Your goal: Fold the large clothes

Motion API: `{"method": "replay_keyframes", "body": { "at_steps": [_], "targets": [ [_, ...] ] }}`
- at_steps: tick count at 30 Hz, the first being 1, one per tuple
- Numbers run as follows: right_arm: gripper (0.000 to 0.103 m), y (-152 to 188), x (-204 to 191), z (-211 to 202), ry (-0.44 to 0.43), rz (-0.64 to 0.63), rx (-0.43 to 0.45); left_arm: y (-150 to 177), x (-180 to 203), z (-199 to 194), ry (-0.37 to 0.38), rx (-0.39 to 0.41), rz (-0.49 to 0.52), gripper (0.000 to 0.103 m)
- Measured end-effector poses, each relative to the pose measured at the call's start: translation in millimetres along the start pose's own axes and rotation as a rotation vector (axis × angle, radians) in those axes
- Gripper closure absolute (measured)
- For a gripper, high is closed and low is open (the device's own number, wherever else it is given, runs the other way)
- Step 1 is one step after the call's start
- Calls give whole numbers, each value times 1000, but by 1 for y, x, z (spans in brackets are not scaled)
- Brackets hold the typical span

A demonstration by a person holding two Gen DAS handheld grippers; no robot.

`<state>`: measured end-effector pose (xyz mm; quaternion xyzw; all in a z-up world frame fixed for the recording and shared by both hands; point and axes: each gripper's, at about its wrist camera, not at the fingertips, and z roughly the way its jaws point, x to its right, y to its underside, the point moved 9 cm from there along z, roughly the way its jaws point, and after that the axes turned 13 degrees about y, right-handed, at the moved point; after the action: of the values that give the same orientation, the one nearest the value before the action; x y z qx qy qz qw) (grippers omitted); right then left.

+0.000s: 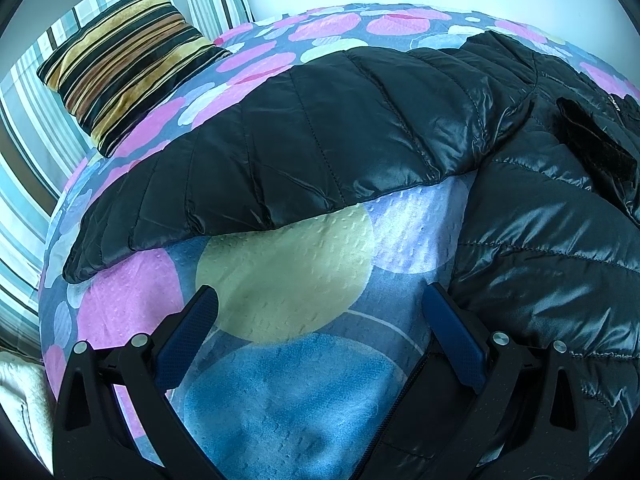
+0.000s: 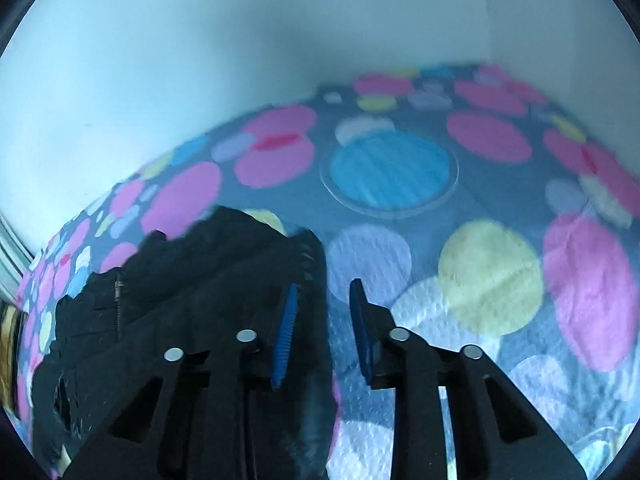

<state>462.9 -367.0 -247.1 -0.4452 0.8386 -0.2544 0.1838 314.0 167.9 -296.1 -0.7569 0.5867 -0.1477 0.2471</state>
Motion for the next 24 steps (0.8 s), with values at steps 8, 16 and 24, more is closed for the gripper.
{"method": "replay_keyframes", "body": {
  "at_steps": [8,16,24],
  "targets": [
    [86,42,-42,45,-29,-99,-94,0,2,0,-5,0,3,2],
    [86,26,-34,14,4,-101,-12,-1,2,0,2,-1,-3,2],
    [86,8,-46,27,43,-133,10,-1,1,0,3,-2,-4,2]
  ]
}}
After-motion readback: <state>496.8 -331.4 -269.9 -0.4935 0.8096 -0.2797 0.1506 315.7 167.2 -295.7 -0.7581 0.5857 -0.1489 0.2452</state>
